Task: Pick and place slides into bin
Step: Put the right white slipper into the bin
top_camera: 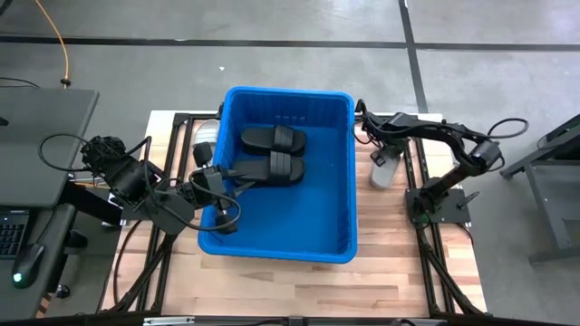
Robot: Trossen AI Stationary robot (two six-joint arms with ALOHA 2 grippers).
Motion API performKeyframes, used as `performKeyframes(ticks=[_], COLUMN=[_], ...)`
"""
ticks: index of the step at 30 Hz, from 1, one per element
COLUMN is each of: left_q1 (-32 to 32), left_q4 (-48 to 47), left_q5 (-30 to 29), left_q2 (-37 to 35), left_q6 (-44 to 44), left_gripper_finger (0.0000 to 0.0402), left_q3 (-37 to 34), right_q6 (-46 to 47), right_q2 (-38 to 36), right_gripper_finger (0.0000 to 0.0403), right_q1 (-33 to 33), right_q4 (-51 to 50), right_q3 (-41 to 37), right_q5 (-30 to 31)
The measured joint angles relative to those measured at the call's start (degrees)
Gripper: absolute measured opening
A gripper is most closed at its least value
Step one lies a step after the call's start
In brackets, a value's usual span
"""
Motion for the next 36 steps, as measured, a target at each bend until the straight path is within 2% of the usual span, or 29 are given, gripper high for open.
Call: performKeyframes(ticks=[10, 18, 22, 29, 36], left_q1=[0.0, 0.0, 0.0, 0.0, 0.02], left_q4=[0.03, 0.06, 0.04, 0.06, 0.02], left_q5=[-1.2, -2.15, -2.94, -3.54, -4.95], left_q2=[0.0, 0.0, 0.0, 0.0, 0.0], left_q6=[2.48, 3.97, 4.09, 4.54, 4.55], left_gripper_finger=[0.0092, 0.0092, 0.0092, 0.0092, 0.0092], left_q3=[-0.01, -0.01, 0.01, -0.01, -0.01], right_q6=[4.16, 6.63, 9.76, 18.94, 27.23], right_q2=[-4.76, -14.67, -20.95, -30.27, -33.75], right_gripper_finger=[0.0001, 0.0, 0.0, 0.0, 0.0], right_q1=[3.94, 7.57, 9.64, 14.63, 21.28], right_q4=[-11.43, -20.93, -22.83, -25.26, -28.1], right_q3=[1.99, 2.11, 3.06, 13.24, 26.26], right_q5=[-7.36, -8.98, -13.58, -15.47, -12.31])
